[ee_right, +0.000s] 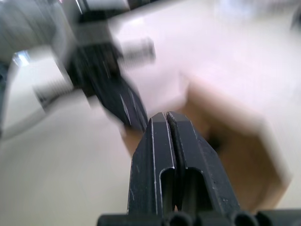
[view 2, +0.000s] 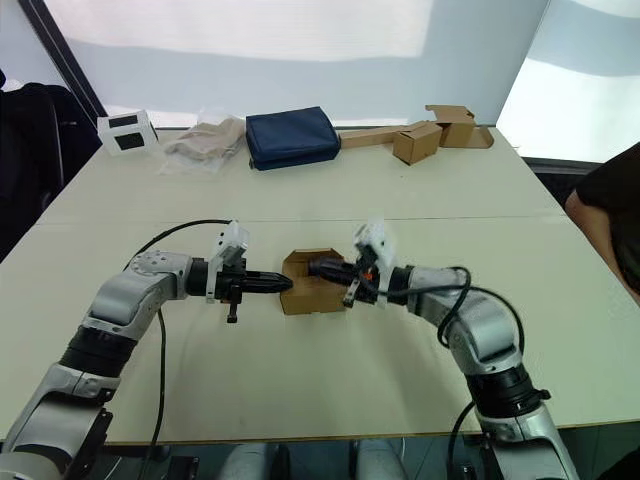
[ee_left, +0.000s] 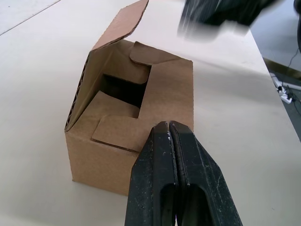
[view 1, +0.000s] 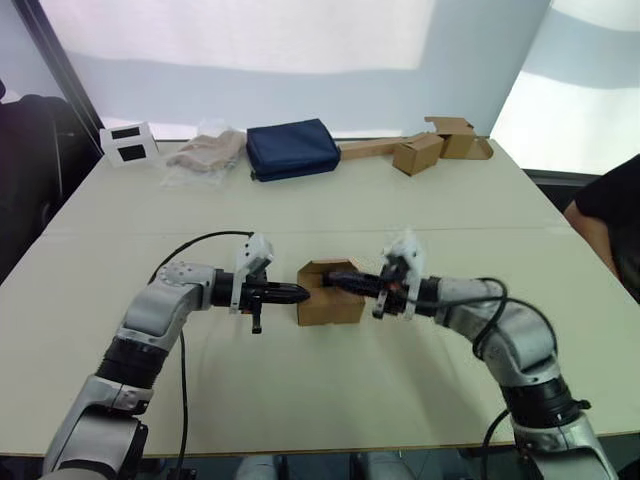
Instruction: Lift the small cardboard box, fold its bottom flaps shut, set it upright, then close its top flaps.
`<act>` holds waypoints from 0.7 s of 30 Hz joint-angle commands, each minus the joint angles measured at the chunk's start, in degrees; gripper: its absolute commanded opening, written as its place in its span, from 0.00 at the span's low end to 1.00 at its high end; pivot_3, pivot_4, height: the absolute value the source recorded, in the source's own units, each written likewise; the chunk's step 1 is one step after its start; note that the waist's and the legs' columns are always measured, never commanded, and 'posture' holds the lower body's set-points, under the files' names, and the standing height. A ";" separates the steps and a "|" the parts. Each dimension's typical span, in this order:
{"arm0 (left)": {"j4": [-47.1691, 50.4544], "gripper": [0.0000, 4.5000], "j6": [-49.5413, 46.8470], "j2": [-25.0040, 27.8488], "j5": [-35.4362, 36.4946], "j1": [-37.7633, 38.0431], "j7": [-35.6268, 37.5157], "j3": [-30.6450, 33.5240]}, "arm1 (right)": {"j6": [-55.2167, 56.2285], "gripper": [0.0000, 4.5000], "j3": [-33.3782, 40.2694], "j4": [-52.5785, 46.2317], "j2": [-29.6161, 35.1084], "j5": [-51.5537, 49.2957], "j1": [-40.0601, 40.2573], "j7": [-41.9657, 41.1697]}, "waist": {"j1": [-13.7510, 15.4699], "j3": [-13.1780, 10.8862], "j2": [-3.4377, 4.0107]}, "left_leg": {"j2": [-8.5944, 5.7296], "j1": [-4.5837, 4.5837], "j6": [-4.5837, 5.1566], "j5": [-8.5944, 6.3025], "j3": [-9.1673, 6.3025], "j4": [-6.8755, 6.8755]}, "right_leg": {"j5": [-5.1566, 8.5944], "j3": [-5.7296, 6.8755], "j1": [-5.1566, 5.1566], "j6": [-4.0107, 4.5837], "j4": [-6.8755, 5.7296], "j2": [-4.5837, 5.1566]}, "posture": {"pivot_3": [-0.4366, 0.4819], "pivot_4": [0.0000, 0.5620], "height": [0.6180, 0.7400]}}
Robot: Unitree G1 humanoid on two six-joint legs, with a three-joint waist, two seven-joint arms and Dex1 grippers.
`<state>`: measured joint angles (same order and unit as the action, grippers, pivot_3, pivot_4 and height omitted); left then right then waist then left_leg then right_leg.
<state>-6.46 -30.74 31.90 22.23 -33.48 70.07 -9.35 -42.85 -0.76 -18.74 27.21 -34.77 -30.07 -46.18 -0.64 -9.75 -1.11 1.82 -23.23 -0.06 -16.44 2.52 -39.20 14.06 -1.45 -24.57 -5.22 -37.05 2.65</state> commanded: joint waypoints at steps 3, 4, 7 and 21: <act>-2.09 0.00 0.84 0.16 -1.19 -0.69 -0.05 -0.33 | 2.36 0.00 -0.16 7.43 -1.79 2.03 -9.41 2.10 | -0.14 0.00 0.00 | 0.00 0.01 0.00 0.00 0.01 0.00 | 0.02 0.00 0.00 0.05 0.00 0.00 | 0.48 0.27 1.00; -2.13 0.00 1.02 0.12 -1.23 -0.68 -0.07 -0.36 | 4.61 0.00 -2.77 10.61 -1.90 5.33 -10.77 1.93 | -0.26 0.01 0.01 | -0.01 0.04 0.00 0.00 0.05 0.00 | 0.03 -0.01 0.01 0.06 -0.01 0.00 | 0.48 0.27 1.00; -1.93 0.00 1.18 0.03 -1.19 -0.57 -0.14 -0.38 | 9.06 0.00 -7.32 16.02 -2.44 10.44 -11.59 0.51 | -0.08 0.03 0.02 | 0.00 0.06 0.00 0.00 0.12 0.02 | 0.02 -0.02 0.01 0.07 0.00 -0.03 | 0.48 0.27 1.00; 1.29 0.00 -0.23 0.49 0.54 0.20 -1.18 0.73 | 15.42 0.00 -13.87 18.84 -2.35 18.11 -3.70 -3.01 | -0.18 0.02 0.02 | 0.00 0.02 0.00 0.00 0.09 0.01 | -0.06 -0.02 0.00 -0.08 0.00 -0.02 | 0.48 0.27 1.00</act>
<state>-6.07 -30.23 31.63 22.32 -33.42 68.63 -9.62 -27.93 -15.33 1.38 25.04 -17.10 -34.07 -49.33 -0.82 -9.73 -1.09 1.82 -23.21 -0.06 -16.44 2.61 -39.18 14.01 -1.47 -24.58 -5.30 -37.05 2.62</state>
